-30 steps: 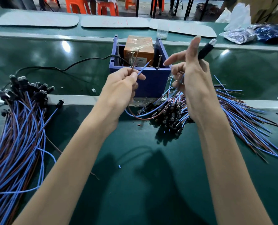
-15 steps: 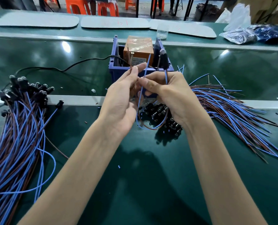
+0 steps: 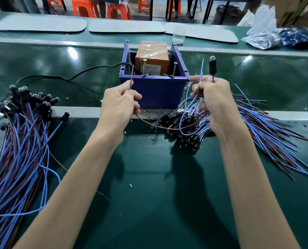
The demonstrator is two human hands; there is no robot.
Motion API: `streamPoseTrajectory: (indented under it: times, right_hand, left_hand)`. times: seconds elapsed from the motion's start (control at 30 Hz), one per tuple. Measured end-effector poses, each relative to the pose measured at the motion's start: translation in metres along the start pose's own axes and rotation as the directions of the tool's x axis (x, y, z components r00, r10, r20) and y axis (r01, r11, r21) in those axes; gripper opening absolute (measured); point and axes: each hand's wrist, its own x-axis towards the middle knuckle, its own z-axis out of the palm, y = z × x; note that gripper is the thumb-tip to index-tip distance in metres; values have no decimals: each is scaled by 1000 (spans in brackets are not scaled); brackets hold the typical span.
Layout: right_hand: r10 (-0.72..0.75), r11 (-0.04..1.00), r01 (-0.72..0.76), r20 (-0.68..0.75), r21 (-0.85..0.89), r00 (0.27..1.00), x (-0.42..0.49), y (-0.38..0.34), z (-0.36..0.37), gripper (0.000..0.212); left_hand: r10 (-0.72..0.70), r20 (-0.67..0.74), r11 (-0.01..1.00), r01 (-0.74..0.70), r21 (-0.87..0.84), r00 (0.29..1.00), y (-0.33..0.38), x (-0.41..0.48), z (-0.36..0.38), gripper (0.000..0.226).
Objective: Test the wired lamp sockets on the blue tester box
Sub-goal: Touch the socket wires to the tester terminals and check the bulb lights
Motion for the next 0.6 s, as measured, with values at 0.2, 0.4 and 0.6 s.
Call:
streamPoseTrajectory:
  times: [0.2, 0.4, 0.6]
  right_hand:
    - [-20, 1000, 19, 47, 22, 999, 0, 6, 2, 22]
    - [-50, 999, 50, -27, 2, 998, 4, 11, -1, 25]
    - [-54, 996, 55, -20, 64, 998, 7, 11, -6, 18]
  left_hand:
    - [92, 71, 996, -93, 17, 993, 0, -2, -8, 41]
    - [94, 39, 995, -93, -37, 995, 4, -3, -10, 29]
    - [68, 9, 992, -67, -105, 998, 4, -2, -11, 23]
